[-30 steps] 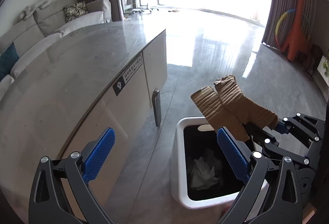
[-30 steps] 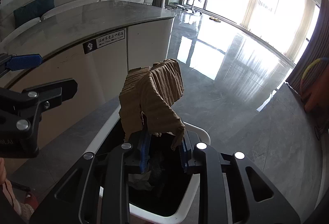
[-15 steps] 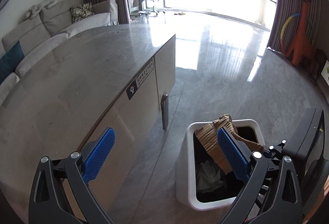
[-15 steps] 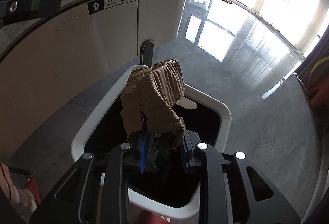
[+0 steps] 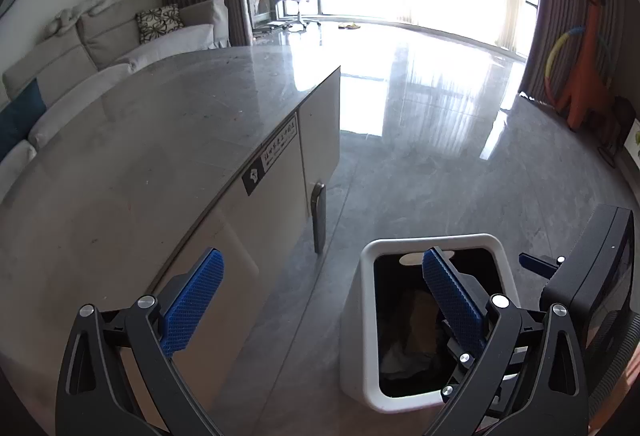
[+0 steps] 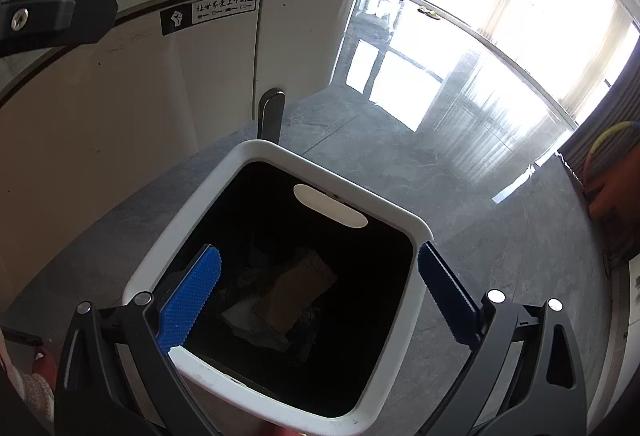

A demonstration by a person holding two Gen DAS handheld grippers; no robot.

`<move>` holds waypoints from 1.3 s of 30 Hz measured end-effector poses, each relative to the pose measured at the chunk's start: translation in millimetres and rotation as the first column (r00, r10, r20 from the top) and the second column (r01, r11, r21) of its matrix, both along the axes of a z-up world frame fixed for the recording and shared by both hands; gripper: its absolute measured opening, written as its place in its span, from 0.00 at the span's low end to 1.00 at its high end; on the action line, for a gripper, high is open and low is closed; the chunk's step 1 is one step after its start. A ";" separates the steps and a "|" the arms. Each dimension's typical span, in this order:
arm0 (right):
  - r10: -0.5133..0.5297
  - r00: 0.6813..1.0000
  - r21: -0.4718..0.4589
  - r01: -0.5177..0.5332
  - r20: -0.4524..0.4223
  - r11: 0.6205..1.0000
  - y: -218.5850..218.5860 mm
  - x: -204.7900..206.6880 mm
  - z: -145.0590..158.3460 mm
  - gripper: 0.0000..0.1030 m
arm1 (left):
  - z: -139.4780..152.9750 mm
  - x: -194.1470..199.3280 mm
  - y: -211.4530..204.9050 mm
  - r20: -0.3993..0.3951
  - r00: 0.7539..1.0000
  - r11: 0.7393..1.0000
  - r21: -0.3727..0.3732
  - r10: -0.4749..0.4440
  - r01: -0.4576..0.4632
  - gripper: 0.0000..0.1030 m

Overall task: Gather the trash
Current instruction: 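Release the cardboard with the right gripper and lift both tools away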

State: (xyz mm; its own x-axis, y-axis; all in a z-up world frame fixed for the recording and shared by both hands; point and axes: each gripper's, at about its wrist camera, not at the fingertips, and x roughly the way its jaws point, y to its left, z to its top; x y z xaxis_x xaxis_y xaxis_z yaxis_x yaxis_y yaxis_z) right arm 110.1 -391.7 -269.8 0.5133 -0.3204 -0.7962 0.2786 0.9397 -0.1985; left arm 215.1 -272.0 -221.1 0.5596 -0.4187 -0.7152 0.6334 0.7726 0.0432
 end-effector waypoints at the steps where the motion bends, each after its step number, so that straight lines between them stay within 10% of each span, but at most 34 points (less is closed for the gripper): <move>1: -0.004 1.000 0.002 0.004 0.026 1.000 -0.2 -1.6 6.4 0.95 | 0.4 -0.7 0.7 0.003 1.000 1.000 -0.001 0.002 -0.002 0.96; 22: 0.050 0.906 0.030 -0.069 0.421 0.997 59.8 21.6 109.1 0.95 | 53.5 16.4 99.1 0.100 0.970 0.974 -0.072 0.222 -0.215 0.96; 39: 0.279 0.773 -0.002 -0.338 0.569 0.941 186.5 56.6 155.2 0.95 | 97.5 28.4 259.2 0.191 0.802 0.824 -0.110 0.566 -0.555 0.96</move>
